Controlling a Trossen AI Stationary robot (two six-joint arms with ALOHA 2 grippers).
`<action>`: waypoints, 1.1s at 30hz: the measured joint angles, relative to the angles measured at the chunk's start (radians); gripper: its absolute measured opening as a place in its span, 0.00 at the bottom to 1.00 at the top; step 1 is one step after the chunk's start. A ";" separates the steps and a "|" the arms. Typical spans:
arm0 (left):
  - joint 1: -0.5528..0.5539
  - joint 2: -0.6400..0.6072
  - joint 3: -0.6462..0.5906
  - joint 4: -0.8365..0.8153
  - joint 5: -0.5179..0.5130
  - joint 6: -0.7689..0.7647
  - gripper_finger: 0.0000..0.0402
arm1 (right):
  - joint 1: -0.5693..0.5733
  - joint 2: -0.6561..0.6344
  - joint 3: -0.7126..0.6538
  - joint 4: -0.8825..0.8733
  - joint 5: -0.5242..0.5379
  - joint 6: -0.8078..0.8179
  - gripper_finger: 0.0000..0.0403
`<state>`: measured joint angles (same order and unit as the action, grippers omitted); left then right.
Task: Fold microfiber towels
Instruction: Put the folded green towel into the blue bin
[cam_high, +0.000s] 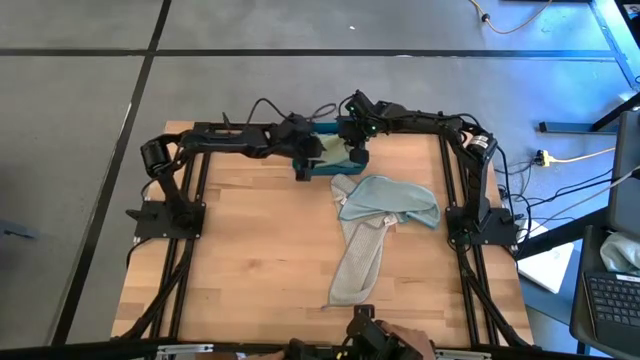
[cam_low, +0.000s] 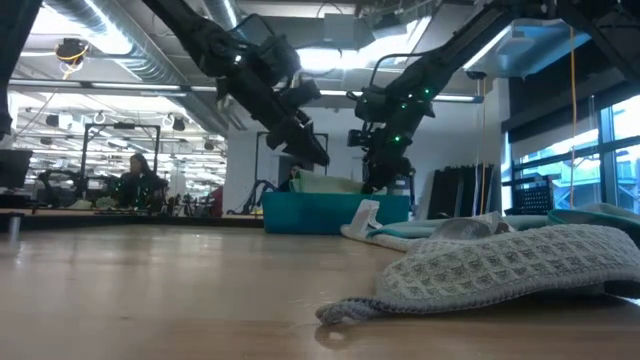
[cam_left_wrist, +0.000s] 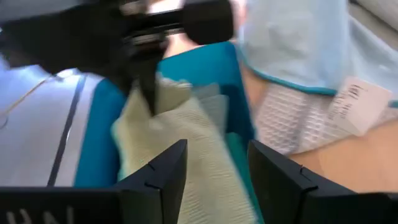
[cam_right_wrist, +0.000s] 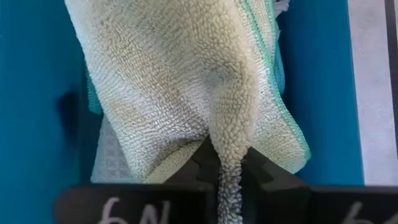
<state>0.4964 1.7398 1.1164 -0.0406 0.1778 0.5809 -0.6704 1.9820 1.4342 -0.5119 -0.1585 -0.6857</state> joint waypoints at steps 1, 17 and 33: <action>-0.010 0.009 0.000 0.002 -0.006 0.018 0.40 | -0.001 0.000 0.000 -0.001 0.000 0.000 0.07; 0.058 0.146 0.000 -0.006 -0.109 0.031 0.40 | -0.001 0.000 0.013 0.001 0.108 0.001 0.47; 0.085 0.147 0.000 -0.011 -0.109 0.057 0.40 | 0.002 -0.028 0.140 -0.149 0.115 0.078 0.54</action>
<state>0.5816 1.8870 1.1160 -0.0517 0.0692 0.6379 -0.6685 1.9541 1.5745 -0.6606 -0.0434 -0.6079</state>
